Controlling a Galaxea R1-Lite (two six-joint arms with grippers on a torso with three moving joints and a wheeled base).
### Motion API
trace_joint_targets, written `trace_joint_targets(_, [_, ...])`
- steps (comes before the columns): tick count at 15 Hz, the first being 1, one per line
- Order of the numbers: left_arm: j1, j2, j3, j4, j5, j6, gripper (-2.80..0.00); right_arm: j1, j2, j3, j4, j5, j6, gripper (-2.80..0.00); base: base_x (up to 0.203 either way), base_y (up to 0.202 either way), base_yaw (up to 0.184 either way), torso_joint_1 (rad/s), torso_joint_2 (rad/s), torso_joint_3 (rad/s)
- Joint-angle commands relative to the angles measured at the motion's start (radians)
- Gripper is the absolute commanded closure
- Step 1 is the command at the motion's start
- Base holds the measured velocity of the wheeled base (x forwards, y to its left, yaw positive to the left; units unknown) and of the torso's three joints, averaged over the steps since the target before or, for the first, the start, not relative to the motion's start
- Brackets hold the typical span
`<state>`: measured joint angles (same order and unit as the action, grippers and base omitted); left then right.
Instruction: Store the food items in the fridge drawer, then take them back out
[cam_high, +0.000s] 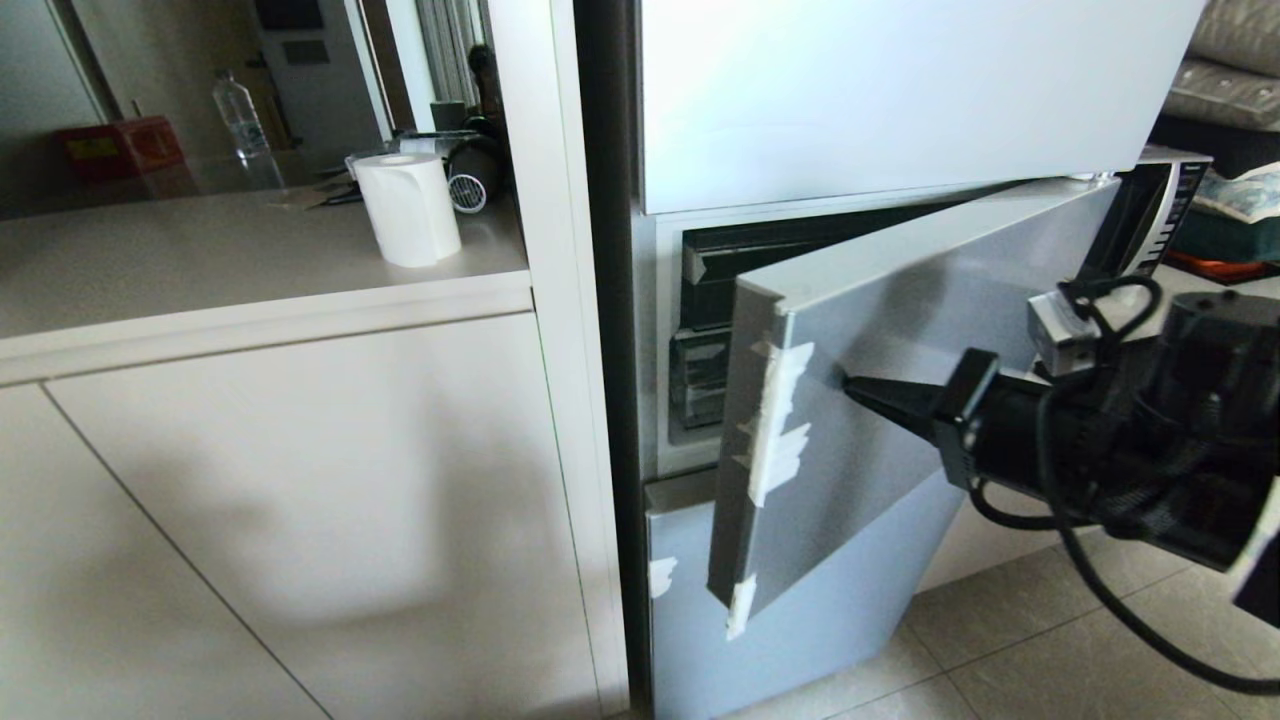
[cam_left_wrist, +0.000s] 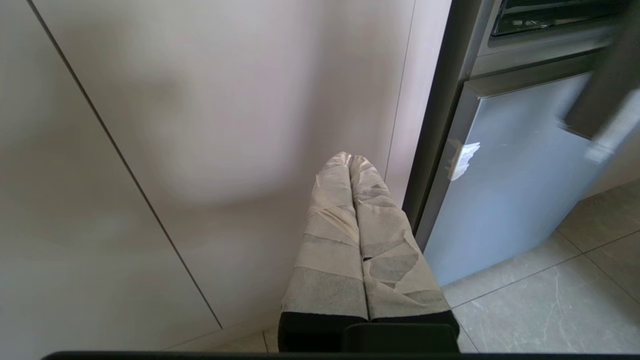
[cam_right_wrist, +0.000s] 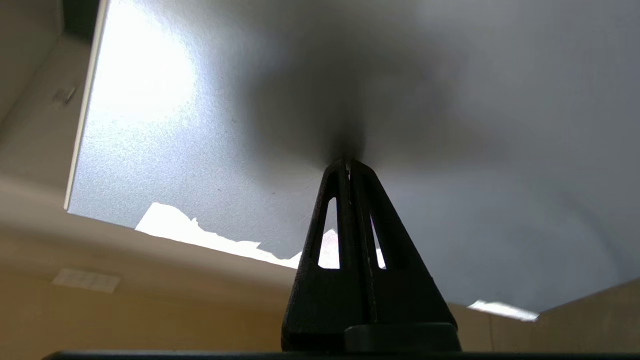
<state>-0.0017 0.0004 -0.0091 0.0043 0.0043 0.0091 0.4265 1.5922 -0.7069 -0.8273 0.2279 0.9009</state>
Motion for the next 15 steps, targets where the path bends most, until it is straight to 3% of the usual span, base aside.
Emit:
trace_joint_targets(1, [0.0,-0.001,0.0,0.0,0.0,0.0,0.0,0.074,0.264,-0.226,-0.025,-0.19,0.001,0.0,0.0,0.0,0.0,0.0,0.0,0.0])
trace_joint_targets(6, [0.0,0.0,0.0,0.0,0.0,0.0,0.0,0.11,0.588,-0.708,0.055,-0.368,-0.005,0.0,0.0,0.0,0.0,0.0,0.0,0.0])
trace_joint_targets(8, [0.0,0.0,0.0,0.0,0.0,0.0,0.0,0.125,0.577,-0.736,0.087,-0.399,-0.004,0.0,0.0,0.0,0.0,0.0,0.0,0.0])
trace_joint_targets(10, [0.0,0.0,0.0,0.0,0.0,0.0,0.0,0.153,0.427,-0.617,0.093,-0.408,-0.013,0.0,0.0,0.0,0.0,0.0,0.0,0.0])
trace_joint_targets(12, [0.0,0.0,0.0,0.0,0.0,0.0,0.0,0.199,0.191,-0.44,0.095,-0.417,-0.072,0.0,0.0,0.0,0.0,0.015,0.01,-0.001])
trace_joint_targets(15, [0.0,0.0,0.0,0.0,0.0,0.0,0.0,0.259,-0.185,-0.052,0.097,-0.5,-0.303,0.0,0.0,0.0,0.0,0.009,0.0,-0.006])
